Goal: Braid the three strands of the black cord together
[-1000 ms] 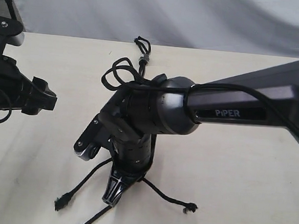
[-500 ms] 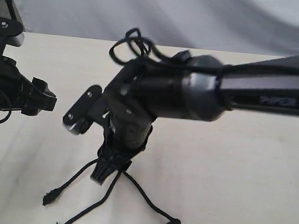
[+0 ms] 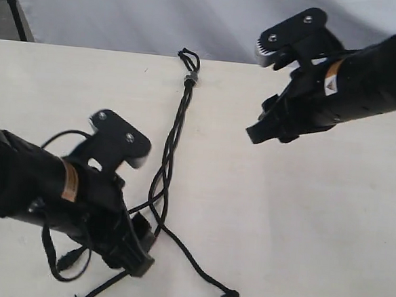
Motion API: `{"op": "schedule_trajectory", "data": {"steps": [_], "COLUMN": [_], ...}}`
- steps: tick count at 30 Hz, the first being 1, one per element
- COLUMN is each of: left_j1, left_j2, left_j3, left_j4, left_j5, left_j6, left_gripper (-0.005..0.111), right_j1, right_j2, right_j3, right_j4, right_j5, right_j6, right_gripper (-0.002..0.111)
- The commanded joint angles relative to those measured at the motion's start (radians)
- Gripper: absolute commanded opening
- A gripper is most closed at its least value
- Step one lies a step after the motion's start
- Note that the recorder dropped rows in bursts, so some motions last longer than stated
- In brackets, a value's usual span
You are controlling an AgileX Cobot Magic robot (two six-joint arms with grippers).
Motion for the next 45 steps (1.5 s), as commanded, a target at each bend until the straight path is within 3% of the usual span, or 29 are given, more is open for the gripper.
{"op": "schedule_trajectory", "data": {"steps": [1, 13, 16, 20, 36, 45], "left_j1": [-0.083, -0.092, -0.092, -0.092, -0.088, -0.088], "left_j2": [0.11, 0.323, 0.338, 0.338, 0.252, 0.252], "left_j3": [0.007, 0.007, 0.007, 0.007, -0.151, -0.163], "left_j4": [-0.013, -0.014, -0.014, -0.014, 0.074, 0.256], "left_j5": [-0.051, -0.117, -0.119, -0.119, 0.1, 0.17], "left_j6": [0.002, -0.02, -0.02, -0.013, 0.041, 0.033], "left_gripper": [0.065, 0.062, 0.042, -0.001, 0.001, 0.001], "right_j1": [-0.075, -0.08, -0.08, -0.08, -0.08, -0.08], "right_j2": [-0.047, -0.046, -0.046, -0.046, -0.046, -0.046], "right_j3": [0.066, 0.079, 0.079, 0.079, 0.079, 0.079], "right_j4": [0.003, 0.003, 0.003, 0.003, 0.005, 0.007], "right_j5": [-0.098, -0.181, -0.181, -0.181, -0.181, -0.181], "right_j6": [0.01, 0.012, 0.012, 0.012, 0.012, 0.014], "right_gripper": [0.053, 0.053, 0.053, 0.053, 0.053, 0.053]}}
